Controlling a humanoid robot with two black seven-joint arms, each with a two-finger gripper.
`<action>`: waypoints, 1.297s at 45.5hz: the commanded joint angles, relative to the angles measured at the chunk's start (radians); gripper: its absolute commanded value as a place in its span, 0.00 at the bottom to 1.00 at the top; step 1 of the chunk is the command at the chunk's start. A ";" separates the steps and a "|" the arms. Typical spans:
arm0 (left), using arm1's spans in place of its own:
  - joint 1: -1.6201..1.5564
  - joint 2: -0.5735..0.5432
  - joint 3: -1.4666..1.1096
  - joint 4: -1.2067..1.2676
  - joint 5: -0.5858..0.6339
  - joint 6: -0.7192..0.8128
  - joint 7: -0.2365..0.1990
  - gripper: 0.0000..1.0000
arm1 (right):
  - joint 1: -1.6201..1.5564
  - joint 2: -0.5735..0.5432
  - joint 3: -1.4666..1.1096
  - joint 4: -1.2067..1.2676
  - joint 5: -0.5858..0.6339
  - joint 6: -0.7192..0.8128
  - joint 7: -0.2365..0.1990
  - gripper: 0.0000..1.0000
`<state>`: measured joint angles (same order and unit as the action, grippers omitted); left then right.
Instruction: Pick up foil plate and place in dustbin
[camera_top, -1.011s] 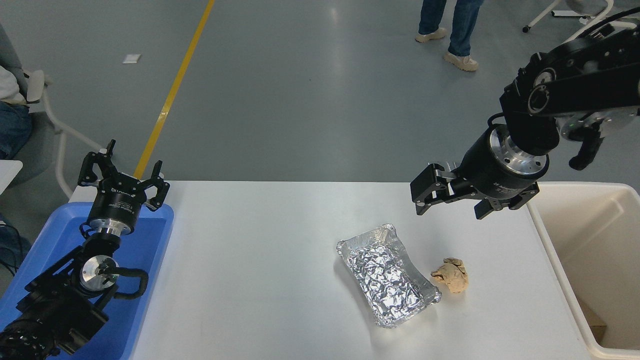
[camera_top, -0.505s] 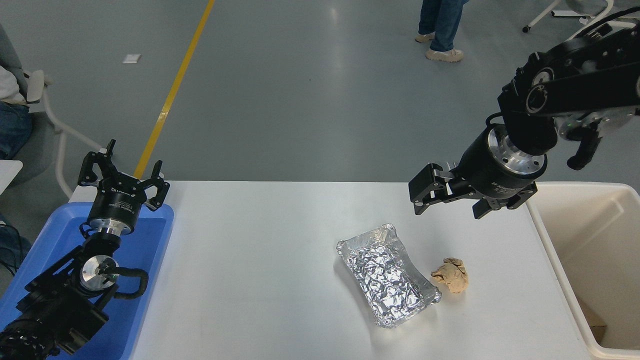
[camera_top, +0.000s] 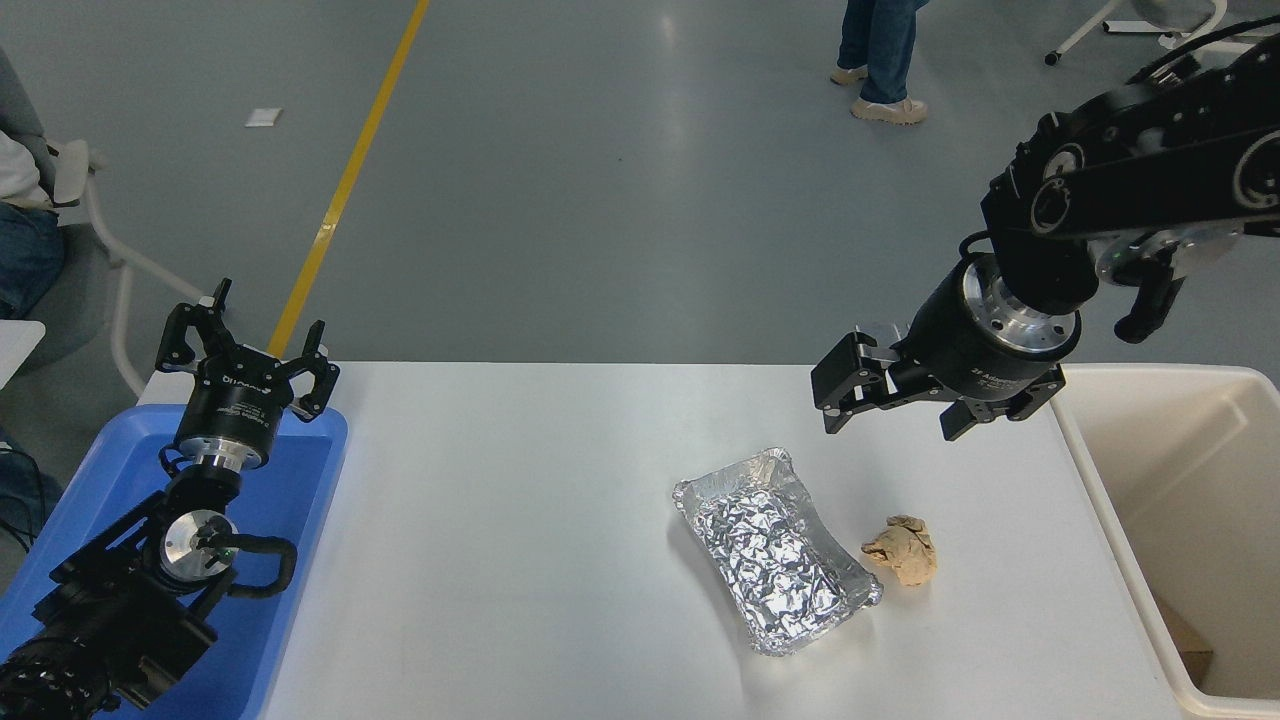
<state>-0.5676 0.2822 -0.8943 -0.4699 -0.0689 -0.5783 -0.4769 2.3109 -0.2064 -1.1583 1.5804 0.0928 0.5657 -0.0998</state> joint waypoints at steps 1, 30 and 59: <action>0.000 0.000 0.000 -0.001 0.000 0.000 0.000 0.99 | -0.011 -0.004 0.000 -0.013 0.002 0.000 0.002 1.00; 0.000 0.000 0.000 0.000 0.000 0.000 0.000 0.99 | -0.165 0.019 0.003 -0.034 -0.007 -0.067 0.002 1.00; 0.000 0.000 -0.002 -0.001 0.000 -0.002 0.001 0.99 | -0.649 0.206 0.039 -0.307 -0.286 -0.455 0.005 1.00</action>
<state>-0.5675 0.2823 -0.8947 -0.4699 -0.0692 -0.5789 -0.4771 1.8225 -0.0471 -1.1313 1.3609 -0.0007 0.2322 -0.0966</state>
